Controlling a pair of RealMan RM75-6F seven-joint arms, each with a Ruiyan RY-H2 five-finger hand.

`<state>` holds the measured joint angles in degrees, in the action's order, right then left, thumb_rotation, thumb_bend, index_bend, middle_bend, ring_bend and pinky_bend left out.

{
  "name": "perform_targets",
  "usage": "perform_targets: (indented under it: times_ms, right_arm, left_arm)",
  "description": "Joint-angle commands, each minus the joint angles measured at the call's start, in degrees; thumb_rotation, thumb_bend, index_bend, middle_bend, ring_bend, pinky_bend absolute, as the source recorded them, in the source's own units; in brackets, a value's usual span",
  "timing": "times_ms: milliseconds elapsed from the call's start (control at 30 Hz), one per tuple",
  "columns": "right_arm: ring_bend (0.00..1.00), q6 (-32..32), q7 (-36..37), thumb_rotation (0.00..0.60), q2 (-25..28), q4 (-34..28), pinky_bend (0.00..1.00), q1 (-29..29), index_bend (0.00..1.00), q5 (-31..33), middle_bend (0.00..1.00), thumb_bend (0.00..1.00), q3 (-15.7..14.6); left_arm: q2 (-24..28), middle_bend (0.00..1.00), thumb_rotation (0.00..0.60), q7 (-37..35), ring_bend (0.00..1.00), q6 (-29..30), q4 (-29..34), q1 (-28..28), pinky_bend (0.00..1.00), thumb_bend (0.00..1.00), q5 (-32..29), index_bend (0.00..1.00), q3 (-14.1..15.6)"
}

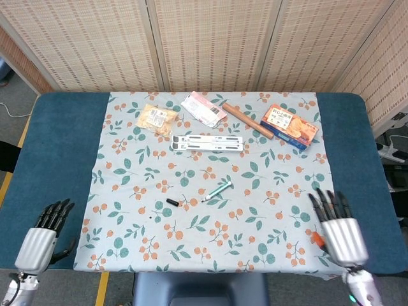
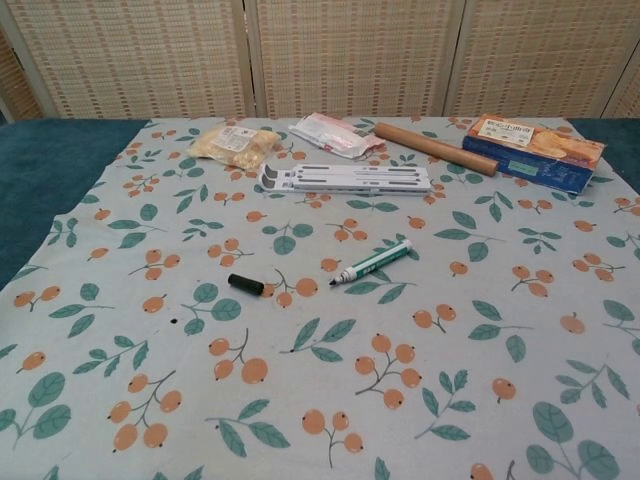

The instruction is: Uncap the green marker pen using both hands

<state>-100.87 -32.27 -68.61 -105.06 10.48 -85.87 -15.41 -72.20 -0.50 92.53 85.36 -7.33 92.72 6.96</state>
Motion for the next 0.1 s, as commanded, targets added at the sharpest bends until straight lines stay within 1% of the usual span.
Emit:
perform_targets:
  times_ms: [33, 100]
  right_arm:
    - [0.00, -5.53, 10.12, 0.600, 5.48, 4.52, 0.00, -6.89, 0.00, -2.90, 0.00, 0.12, -2.76]
    - [0.00, -4.68, 12.98, 0.600, 6.96, 3.96, 0.00, -7.18, 0.00, -3.41, 0.00, 0.12, -2.70]
  left_arm:
    - [2.96, 0.00, 0.600, 1.47, 0.00, -1.42, 1.28, 0.98, 0.08, 0.39, -0.50, 0.00, 0.64]
    - [3.84, 0.00, 0.600, 1.29, 0.00, -2.18, 2.94, 0.91, 0.08, 0.39, 0.04, 0.00, 1.01]
